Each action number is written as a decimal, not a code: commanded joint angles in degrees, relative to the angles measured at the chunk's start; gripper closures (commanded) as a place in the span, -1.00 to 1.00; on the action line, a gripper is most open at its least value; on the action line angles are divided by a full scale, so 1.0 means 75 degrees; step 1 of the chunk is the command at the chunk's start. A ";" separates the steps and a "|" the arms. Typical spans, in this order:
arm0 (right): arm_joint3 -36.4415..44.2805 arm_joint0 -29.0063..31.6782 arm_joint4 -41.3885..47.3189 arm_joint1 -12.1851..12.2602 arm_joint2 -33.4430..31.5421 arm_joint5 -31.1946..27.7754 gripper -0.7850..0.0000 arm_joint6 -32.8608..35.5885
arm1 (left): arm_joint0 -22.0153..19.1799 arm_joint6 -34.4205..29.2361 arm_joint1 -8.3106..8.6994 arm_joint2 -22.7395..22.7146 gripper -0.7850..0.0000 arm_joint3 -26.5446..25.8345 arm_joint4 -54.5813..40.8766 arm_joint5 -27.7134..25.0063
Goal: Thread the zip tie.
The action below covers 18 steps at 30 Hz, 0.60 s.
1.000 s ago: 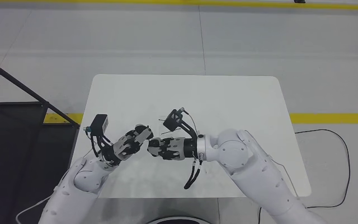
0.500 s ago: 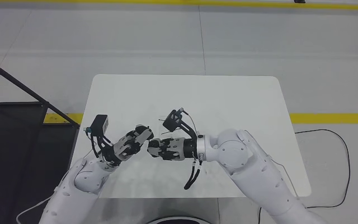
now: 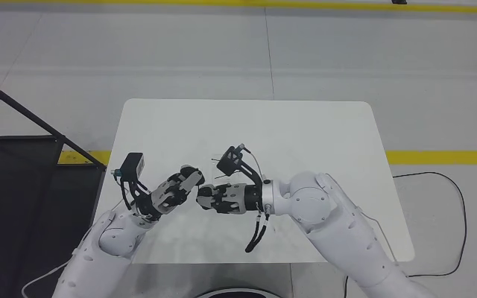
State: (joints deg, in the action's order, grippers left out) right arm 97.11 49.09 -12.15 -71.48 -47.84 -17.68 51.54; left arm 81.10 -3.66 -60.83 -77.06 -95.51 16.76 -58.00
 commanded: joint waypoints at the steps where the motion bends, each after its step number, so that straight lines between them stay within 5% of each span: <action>1: 0.0001 0.0000 -0.0002 -0.0001 -0.0001 0.0001 1.00 0.0002 | -0.0006 -0.0001 -0.0001 -0.0007 0.82 0.0010 -0.0007 0.0000; 18: -0.0014 -0.0025 0.0000 -0.0020 0.0011 0.0043 1.00 0.0026 | -0.0030 -0.0049 -0.0012 -0.0002 1.00 0.0035 -0.0040 0.0000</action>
State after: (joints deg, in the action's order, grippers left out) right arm 97.01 48.91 -12.16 -71.63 -47.75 -17.36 51.72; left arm 80.88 -4.03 -60.92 -77.07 -95.26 16.47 -58.00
